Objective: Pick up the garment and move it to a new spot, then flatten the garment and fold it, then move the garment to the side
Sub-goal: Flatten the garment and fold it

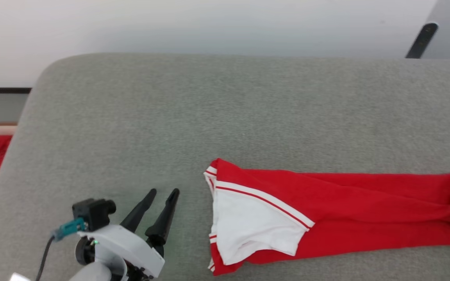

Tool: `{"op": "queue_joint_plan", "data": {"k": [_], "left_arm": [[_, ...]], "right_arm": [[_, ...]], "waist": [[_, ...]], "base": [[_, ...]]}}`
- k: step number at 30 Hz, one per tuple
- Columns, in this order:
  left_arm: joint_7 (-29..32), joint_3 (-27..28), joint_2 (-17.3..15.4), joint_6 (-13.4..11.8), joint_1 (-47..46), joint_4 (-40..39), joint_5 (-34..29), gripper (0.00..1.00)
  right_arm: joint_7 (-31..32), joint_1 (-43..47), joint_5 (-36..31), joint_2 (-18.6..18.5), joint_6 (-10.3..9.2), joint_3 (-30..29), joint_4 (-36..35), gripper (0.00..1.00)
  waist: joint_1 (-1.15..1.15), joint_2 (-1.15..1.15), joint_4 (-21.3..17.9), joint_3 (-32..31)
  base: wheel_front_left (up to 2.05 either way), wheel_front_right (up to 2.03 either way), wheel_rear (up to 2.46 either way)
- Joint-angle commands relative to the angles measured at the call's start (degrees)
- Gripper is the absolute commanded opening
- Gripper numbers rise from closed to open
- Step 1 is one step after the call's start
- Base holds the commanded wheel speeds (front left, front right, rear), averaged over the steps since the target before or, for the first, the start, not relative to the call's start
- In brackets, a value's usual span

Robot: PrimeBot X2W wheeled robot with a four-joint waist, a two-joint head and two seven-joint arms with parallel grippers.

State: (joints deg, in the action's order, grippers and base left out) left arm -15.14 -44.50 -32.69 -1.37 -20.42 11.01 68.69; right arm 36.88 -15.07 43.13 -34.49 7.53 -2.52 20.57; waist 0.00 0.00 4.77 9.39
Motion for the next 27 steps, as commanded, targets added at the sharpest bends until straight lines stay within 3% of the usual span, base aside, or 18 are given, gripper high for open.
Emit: {"op": "queue_joint_plan", "data": {"k": [1, 8, 15, 20, 26, 27], "left_arm": [[0.1, 4.4, 2.1, -0.9, 3.3, 0.2, -4.5, 1.00], [0.1, 18.7, 8.5, -1.1, 9.8, -1.7, -22.7, 1.00], [0.1, 26.9, 13.0, 0.3, 11.3, -6.1, -38.4, 1.00], [0.1, 29.5, 15.7, 2.5, 11.5, -6.0, -45.3, 1.00], [0.1, 31.9, 18.6, 4.7, 10.2, -3.9, -48.8, 1.00], [0.1, 32.6, 19.2, 5.2, 10.1, -3.7, -49.4, 1.00]], "right_arm": [[0.8, 1.1, 0.1, 0.1, -0.08, -1.3, 0.8, 1.00], [4.8, 1.0, -1.0, 0.6, -0.08, -4.2, 3.2, 1.00], [9.1, -1.1, -5.7, 0.6, -0.08, -7.2, 5.4, 1.00], [11.2, -2.4, -8.6, 2.2, -0.08, -9.9, 6.1, 1.00], [13.0, -2.9, -10.0, 5.3, -0.08, -9.9, 7.4, 1.00], [13.2, -2.9, -10.1, 5.9, -0.08, -9.8, 7.4, 0.91]], "waist": [[0.00, 0.00, 2.5, -0.7], [0.00, 0.00, 5.6, -0.1], [0.00, 0.00, 7.3, 1.6], [0.00, 0.00, 7.6, 3.7], [0.00, 0.00, 7.7, 5.7], [0.00, 0.00, 7.7, 5.9]], "base": [[0.00, 0.00, 0.00], [0.00, 0.00, 0.00], [0.00, 0.00, 0.00], [0.00, 0.00, 0.00], [0.00, 0.00, 0.00], [0.00, 0.00, 0.00]]}}
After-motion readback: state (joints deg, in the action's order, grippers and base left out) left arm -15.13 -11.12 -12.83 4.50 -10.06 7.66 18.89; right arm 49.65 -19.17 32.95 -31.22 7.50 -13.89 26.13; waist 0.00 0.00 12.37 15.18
